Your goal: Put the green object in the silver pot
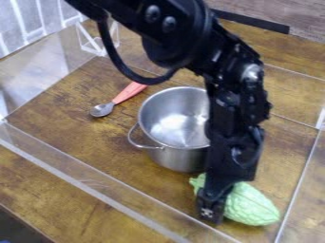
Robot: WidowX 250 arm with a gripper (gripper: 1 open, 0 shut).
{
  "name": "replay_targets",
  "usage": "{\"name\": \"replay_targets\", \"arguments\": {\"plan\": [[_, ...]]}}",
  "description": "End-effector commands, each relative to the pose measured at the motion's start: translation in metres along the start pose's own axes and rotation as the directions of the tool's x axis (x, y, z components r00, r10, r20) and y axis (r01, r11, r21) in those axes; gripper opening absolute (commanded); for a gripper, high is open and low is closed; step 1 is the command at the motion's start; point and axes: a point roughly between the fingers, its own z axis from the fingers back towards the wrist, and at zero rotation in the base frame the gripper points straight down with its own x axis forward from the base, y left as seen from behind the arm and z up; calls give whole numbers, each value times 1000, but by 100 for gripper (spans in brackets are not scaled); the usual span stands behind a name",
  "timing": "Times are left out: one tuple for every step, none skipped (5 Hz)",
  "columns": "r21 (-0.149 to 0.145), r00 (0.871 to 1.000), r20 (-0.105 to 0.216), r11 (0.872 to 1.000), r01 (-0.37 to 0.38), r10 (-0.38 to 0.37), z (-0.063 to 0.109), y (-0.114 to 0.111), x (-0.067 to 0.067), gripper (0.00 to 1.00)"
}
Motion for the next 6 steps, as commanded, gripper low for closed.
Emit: {"name": "replay_targets", "arguments": {"plan": [[68, 999, 52, 998, 2, -5, 22, 4, 22, 0], [73, 998, 68, 997, 9, -14, 26, -5, 42, 0], [62, 993, 87, 995, 80, -85, 24, -9, 43, 100], [49, 985, 95, 989, 143, -147, 21, -9, 39, 100], [26, 990, 81, 993, 111, -113, 36, -12, 34, 0], [4, 994, 66, 996, 89, -89, 57, -5, 34, 0]]}}
